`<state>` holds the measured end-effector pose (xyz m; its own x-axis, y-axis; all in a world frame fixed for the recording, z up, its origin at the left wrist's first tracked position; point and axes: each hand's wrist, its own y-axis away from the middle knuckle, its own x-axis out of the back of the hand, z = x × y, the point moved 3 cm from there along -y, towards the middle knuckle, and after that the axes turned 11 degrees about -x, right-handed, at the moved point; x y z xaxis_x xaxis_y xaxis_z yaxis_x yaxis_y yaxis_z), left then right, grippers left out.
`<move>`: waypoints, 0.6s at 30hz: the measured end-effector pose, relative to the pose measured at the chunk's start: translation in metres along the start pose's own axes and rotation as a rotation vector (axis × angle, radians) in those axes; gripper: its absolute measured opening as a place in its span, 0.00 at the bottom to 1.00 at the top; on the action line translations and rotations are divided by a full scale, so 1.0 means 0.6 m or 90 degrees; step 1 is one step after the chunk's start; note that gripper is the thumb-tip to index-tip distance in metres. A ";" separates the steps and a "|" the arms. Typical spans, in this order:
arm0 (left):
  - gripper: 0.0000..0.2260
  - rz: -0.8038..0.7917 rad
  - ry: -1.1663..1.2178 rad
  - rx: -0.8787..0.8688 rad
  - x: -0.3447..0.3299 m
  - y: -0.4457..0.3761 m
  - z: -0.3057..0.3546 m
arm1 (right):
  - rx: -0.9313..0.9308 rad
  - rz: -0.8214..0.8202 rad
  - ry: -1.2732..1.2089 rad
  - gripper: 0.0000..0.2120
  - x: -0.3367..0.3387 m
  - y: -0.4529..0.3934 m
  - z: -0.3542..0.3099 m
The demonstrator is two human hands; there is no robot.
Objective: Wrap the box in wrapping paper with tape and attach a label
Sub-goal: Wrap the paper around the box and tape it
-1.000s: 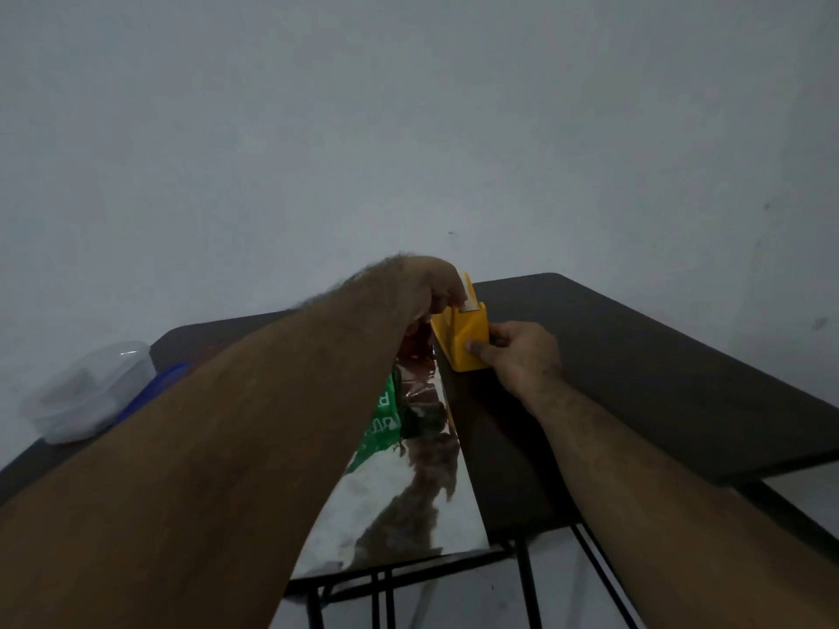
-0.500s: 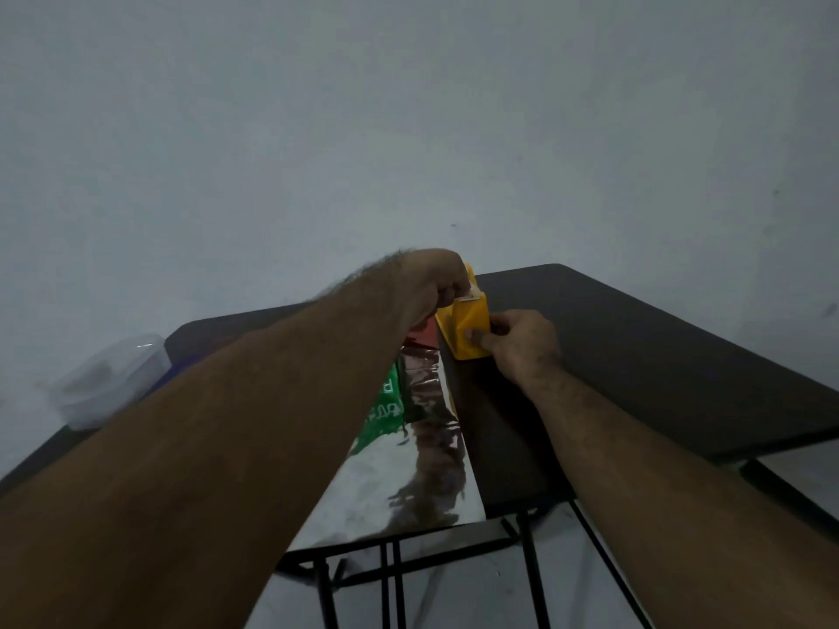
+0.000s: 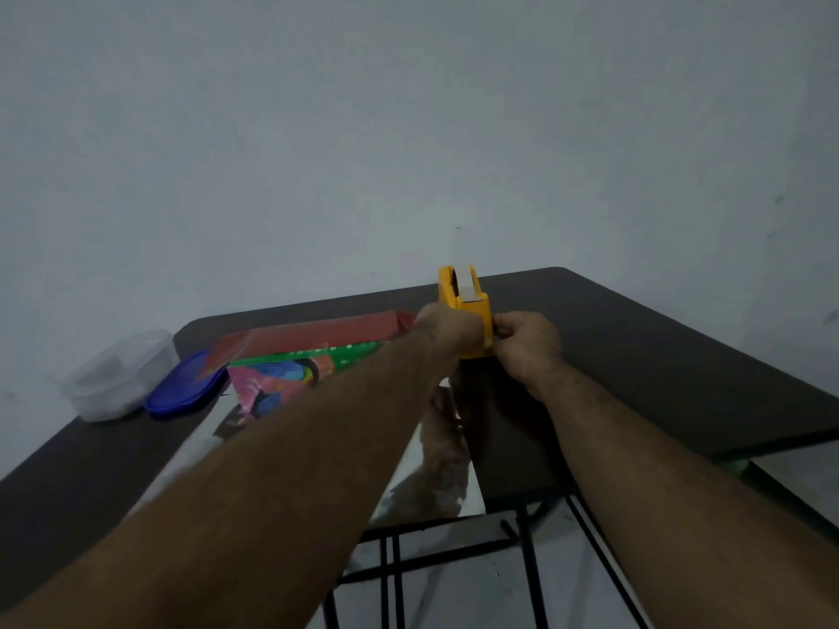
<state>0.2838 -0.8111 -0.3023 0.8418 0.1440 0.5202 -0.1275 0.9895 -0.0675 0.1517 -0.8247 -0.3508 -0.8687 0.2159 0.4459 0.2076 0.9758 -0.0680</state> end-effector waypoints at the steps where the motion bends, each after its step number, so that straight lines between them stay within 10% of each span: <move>1: 0.09 0.035 -0.039 -0.010 0.001 0.007 0.000 | -0.008 0.000 -0.004 0.15 0.000 -0.002 0.002; 5: 0.06 0.058 -0.110 -0.146 0.032 0.013 0.027 | -0.028 0.074 -0.088 0.27 0.012 0.008 -0.001; 10: 0.10 -0.023 -0.154 -0.328 0.115 0.051 0.042 | 0.202 0.247 -0.135 0.09 0.028 0.046 -0.030; 18: 0.07 -0.113 -0.471 -0.445 0.217 0.087 0.055 | 0.170 -0.140 -0.244 0.04 -0.009 0.096 -0.123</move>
<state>0.3694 -0.7409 -0.2101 0.2560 0.1873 0.9484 0.4988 0.8148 -0.2955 0.2015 -0.7722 -0.2914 -0.9917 -0.0468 0.1200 -0.0765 0.9633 -0.2571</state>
